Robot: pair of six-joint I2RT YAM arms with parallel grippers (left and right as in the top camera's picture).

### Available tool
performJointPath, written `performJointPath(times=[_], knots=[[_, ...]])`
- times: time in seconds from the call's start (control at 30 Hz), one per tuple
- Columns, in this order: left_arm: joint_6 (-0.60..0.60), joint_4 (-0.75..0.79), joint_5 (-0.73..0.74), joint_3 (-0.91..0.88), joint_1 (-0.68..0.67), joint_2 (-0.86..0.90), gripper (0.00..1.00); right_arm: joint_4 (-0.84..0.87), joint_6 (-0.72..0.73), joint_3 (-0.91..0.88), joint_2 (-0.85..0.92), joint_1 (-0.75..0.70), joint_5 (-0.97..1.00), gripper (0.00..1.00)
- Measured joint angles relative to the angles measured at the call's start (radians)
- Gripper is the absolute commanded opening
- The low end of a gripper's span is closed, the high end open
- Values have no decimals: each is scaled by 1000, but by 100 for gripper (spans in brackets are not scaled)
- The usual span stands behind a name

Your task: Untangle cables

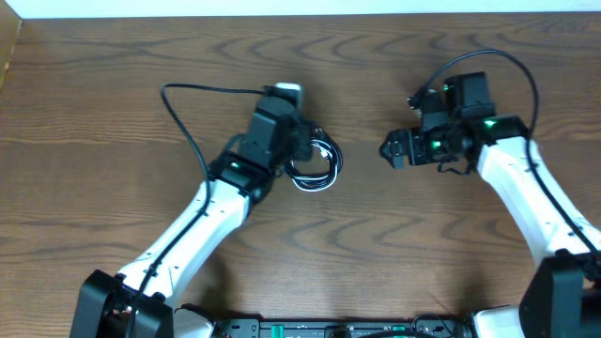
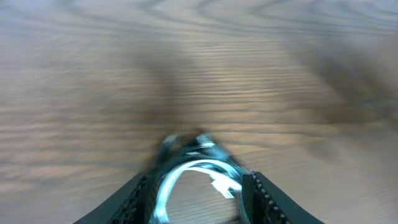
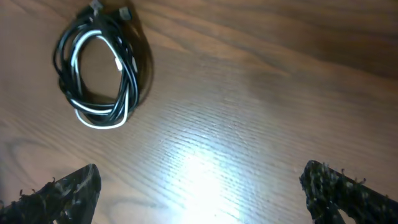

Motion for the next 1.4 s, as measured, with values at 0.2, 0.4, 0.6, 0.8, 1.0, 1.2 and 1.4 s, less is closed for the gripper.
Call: performJointPath(times=[0.2, 0.4, 0.6, 0.8, 1.0, 1.2, 1.4], knots=[[2, -63, -8, 0, 84, 0, 62, 117, 3, 0, 85, 107, 39, 99], [95, -80, 107, 0, 113, 0, 66, 250, 5, 0, 173, 211, 71, 99], [159, -104, 224, 0, 159, 0, 67, 330, -6, 0, 256, 301, 92, 99], [172, -149, 256, 0, 243, 0, 67, 359, -10, 0, 283, 354, 151, 99], [173, -182, 261, 0, 288, 0, 67, 357, -23, 1, 283, 358, 222, 99], [173, -183, 301, 0, 288, 0, 67, 362, -38, 1, 283, 358, 307, 99], [173, -206, 312, 0, 288, 0, 67, 377, -50, 1, 283, 358, 345, 99]])
